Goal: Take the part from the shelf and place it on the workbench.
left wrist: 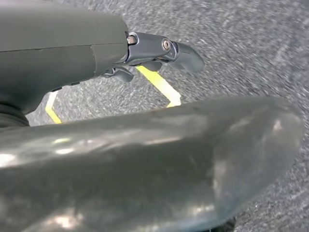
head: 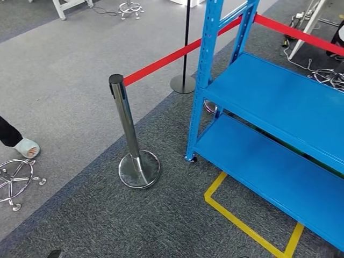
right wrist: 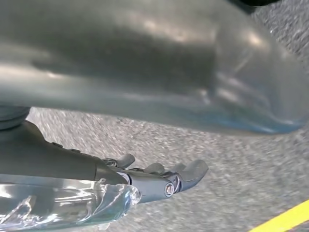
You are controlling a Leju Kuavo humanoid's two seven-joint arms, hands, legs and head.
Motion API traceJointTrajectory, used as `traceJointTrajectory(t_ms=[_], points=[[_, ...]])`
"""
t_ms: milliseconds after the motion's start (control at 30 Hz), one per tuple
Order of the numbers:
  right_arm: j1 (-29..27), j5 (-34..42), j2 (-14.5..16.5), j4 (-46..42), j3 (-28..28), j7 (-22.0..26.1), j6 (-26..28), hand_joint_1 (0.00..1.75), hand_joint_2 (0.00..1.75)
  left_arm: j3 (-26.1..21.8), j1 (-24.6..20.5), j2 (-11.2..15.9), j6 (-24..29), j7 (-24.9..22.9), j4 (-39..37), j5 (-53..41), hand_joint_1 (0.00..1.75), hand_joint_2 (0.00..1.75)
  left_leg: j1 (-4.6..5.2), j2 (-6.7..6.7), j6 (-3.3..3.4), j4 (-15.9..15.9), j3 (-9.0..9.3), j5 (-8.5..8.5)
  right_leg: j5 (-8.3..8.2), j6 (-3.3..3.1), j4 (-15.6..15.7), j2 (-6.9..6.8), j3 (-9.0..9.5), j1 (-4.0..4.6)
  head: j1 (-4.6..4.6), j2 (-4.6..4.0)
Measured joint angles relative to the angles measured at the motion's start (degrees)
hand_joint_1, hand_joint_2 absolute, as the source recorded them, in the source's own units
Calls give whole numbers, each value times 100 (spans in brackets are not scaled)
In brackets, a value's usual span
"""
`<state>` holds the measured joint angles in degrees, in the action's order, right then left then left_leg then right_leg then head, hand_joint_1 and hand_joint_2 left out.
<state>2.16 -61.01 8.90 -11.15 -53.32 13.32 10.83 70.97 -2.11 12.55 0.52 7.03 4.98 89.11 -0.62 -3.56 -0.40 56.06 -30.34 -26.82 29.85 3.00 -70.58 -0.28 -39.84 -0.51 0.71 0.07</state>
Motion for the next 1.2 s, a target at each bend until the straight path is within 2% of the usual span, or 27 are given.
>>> traceJointTrajectory(t_ms=[67,100,133,200,233,267,333,400,433,467,500,567,633,667,700,733,800,833,867,900,933,967,1000,1067,1133,1167,1200], points=[[1,-14,-7,0,0,11,-3,0,0,0,-2,-12,14,-1,0,4,0,0,20,-129,-51,12,51,-43,-277,-29,775,-252,455,7,-3,0],[8,-27,-9,0,1,12,-13,0,0,0,-3,-15,21,-9,0,5,0,0,36,-184,-81,17,77,-60,-343,-57,1010,-337,594,12,-13,0],[14,-42,-10,0,2,-3,-42,0,0,0,-9,-14,27,-31,0,14,0,0,49,-236,-112,19,96,-70,-358,-89,1100,-373,640,22,-20,0],[13,-70,-15,0,3,-55,-128,0,0,0,-28,-13,31,-107,0,36,0,0,44,-325,-173,7,121,-78,-381,-165,1099,-236,616,28,-32,0],[8,-85,-18,0,3,-81,-169,0,0,0,-41,-13,31,-142,1,50,0,0,30,-273,-206,30,117,-116,-397,-202,1109,-170,607,21,-34,0],[5,-96,-21,0,3,-97,-193,0,0,0,-48,-14,31,-163,1,57,0,0,17,-153,-235,145,71,-213,-414,-237,1123,-104,604,9,-44,0],[14,-109,-24,0,3,-111,-217,0,0,0,-43,-16,37,-169,1,64,0,0,2,171,-273,741,-202,-564,-439,-292,1139,34,595,-7,-65,0],[23,-108,-25,0,3,-122,-234,0,0,2,-21,-17,50,-169,0,50,0,0,2,299,-282,1482,-581,-855,-449,-318,1139,193,577,-5,-72,0],[18,-108,-27,0,3,-127,-238,0,0,3,-13,-19,55,-169,0,38,0,0,2,314,-280,1661,-690,-865,-453,-320,1139,274,574,-3,-72,0],[10,-108,-28,0,3,-133,-241,0,0,4,-10,-21,56,-165,0,28,0,0,0,327,-272,1613,-693,-748,-458,-314,1138,362,574,-4,-70,0],[4,-109,-30,0,3,-138,-242,0,0,4,-11,-21,59,-157,0,21,0,0,-6,361,-262,1356,-591,-544,-465,-303,1137,451,576,-8,-70,0],[5,-109,-32,0,3,-146,-242,0,0,4,-16,-19,66,-137,0,18,0,0,-35,606,-239,567,-239,-139,-483,-261,1125,625,566,-7,-73,0],[14,-108,-34,0,3,-175,-306,0,0,3,-22,-19,71,-154,0,27,0,0,-58,817,-213,107,-38,-27,-512,-193,1126,775,524,-6,-74,0],[11,-107,-36,0,3,-208,-384,0,0,3,-30,-19,66,-191,0,31,0,0,-54,826,-189,50,-20,-44,-533,-150,1140,845,498,-9,-75,0],[-2,-110,-43,0,3,-252,-495,0,0,3,-40,-20,57,-241,1,30,0,0,-55,759,-157,41,-22,-34,-558,-107,1168,913,472,-21,-75,0],[-21,-124,-55,0,4,-302,-605,0,0,4,-56,-15,46,-303,1,22,0,0,-57,688,-117,25,-17,-17,-556,-72,1165,882,448,-21,-75,0],[-35,-160,-75,0,14,-381,-757,0,0,5,-72,-4,30,-405,1,4,0,0,-67,532,-34,-4,-13,11,-359,-25,889,570,298,0,-38,0],[-23,-174,-80,0,24,-420,-808,0,0,5,-67,2,28,-445,0,0,0,0,-56,446,-8,-7,-12,12,-160,-13,564,348,154,10,-22,0],[-5,-179,-83,0,36,-462,-865,0,0,7,-55,5,31,-470,0,-2,0,0,-42,358,11,-6,-11,6,55,0,169,197,-24,11,-6,0],[10,-182,-88,0,46,-513,-931,0,0,8,-46,9,33,-489,1,-7,0,0,-29,268,18,-5,-8,1,218,10,-195,123,-182,7,-7,0],[13,-187,-96,0,52,-576,-1014,0,0,11,-47,12,37,-501,1,-17,0,0,-21,179,22,-5,-3,-5,285,18,-418,88,-267,3,-8,0],[8,-194,-108,0,55,-627,-1089,0,0,17,-57,16,41,-509,2,-34,0,0,-17,101,19,-4,6,-11,237,23,-417,67,-239,1,-6,0],[0,-202,-122,0,56,-667,-1152,0,0,25,-70,18,43,-516,2,-53,0,0,-17,27,8,-3,23,-20,95,23,-185,34,-93,0,-6,0],[1,-213,-145,0,57,-697,-1219,0,0,41,-88,27,47,-524,2,-81,0,0,4,-105,-41,7,69,-57,-229,6,596,-203,357,14,0,0],[28,-219,-154,0,58,-706,-1246,0,0,52,-98,48,51,-525,1,-92,0,0,46,-229,-100,26,110,-98,-361,-59,1049,-375,605,25,-13,0],[38,-223,-154,0,60,-716,-1258,0,0,59,-106,61,54,-522,1,-95,0,0,61,-290,-125,27,122,-108,-356,-102,1085,-364,610,34,-19,0],[41,-228,-155,0,60,-728,-1268,0,0,69,-118,70,55,-513,2,-97,0,0,60,-353,-147,21,135,-111,-372,-145,1083,-274,594,31,-27,0]])
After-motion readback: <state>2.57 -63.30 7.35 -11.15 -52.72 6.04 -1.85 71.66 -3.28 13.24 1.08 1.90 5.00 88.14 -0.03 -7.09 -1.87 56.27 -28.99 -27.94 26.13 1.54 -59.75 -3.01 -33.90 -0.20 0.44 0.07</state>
